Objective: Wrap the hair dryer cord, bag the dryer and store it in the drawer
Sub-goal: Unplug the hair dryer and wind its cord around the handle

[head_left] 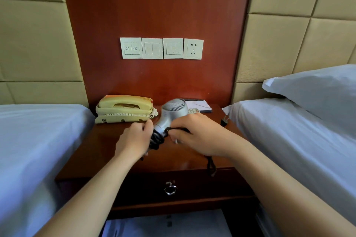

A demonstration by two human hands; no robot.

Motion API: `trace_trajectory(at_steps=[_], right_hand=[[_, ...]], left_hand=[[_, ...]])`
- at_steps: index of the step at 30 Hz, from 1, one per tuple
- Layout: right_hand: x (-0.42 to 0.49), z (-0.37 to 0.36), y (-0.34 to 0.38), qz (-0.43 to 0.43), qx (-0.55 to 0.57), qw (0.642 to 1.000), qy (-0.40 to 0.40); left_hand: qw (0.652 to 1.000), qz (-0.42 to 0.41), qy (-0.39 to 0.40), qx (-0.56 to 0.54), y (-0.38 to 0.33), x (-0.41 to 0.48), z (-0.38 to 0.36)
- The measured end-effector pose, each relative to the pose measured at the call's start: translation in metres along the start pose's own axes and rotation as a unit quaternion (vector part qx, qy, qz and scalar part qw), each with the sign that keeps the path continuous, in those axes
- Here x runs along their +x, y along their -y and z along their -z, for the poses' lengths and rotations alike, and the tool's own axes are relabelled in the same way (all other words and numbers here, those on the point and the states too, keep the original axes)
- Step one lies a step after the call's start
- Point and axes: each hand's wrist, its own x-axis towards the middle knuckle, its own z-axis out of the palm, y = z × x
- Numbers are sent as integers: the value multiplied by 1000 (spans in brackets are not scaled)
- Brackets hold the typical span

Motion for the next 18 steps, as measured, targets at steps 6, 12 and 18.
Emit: trace_trajectory(at_steps=[6,12,18], right_hand=[[1,9,-5,-1,-11,994,-112],[3,14,-17,-10,41,986,-158],[1,2,-9,34,-10,990,-139]], left_hand=[[988,-126,41,83,-7,-7,-1],[956,-249,107,113,-11,-15,9],[935,-249,130,217,-23,-19,3]])
